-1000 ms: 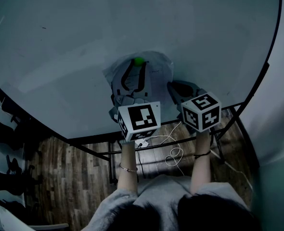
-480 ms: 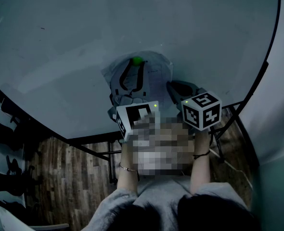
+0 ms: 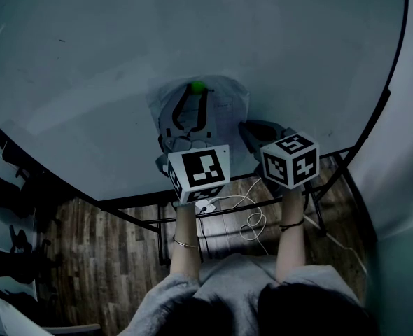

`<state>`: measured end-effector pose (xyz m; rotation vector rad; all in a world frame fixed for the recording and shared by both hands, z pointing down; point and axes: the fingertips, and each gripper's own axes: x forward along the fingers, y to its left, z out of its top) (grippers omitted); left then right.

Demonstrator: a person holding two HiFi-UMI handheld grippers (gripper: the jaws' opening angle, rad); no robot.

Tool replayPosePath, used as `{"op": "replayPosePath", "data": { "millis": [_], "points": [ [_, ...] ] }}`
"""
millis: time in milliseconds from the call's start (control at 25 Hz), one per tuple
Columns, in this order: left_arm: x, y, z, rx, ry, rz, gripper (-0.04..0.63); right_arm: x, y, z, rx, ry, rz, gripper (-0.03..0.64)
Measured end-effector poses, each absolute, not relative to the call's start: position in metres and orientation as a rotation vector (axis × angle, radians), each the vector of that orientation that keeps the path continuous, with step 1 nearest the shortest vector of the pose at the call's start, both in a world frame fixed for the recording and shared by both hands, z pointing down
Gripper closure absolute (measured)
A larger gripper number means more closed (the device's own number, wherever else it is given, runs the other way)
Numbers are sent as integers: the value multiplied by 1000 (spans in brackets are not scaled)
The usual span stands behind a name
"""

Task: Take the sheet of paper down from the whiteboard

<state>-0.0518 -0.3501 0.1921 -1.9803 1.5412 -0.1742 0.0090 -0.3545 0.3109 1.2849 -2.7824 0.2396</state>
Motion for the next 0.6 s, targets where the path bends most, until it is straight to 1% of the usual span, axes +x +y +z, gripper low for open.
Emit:
{"op": "replayPosePath", "data": {
  "millis": [600],
  "points": [
    [-51,-349,193,-1982,1557,-179,469,6,-351,326,1211,-2764,301,617]
  ]
}}
